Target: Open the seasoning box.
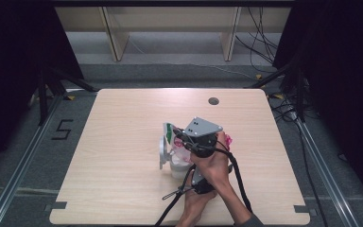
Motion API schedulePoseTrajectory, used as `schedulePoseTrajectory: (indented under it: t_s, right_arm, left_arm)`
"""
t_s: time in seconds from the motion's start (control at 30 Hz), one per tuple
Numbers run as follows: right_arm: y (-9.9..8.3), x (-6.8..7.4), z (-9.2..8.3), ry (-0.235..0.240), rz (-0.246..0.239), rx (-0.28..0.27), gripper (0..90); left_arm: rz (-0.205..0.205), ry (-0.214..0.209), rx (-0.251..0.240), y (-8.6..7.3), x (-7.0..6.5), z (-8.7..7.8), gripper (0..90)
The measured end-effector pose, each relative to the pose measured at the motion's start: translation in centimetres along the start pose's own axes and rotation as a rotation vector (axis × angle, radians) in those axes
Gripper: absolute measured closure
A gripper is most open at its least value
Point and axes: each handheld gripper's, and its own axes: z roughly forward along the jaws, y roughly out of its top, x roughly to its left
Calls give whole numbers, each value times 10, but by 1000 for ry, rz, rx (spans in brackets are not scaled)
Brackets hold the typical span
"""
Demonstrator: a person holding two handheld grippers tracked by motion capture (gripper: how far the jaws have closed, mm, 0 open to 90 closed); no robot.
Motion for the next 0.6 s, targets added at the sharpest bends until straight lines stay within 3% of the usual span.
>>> schedulePoseTrajectory:
  t_s: [0.1, 0.23, 0.33, 0.6]
  right_arm:
    - [0, 0, 3, 1, -20, 7, 898]
    - [-1, 0, 3, 0, -18, 3, 898]
    - [-1, 1, 4, -2, -16, 10, 898]
    - [-2, 0, 5, -6, -18, 12, 898]
  left_arm:
    - [-14, 11, -5, -2, -1, 0, 744]
    - [0, 4, 2, -1, -1, 0, 743]
    - [-21, 10, -7, -1, -1, 1, 743]
    - [-7, -2, 1, -2, 0, 0, 743]
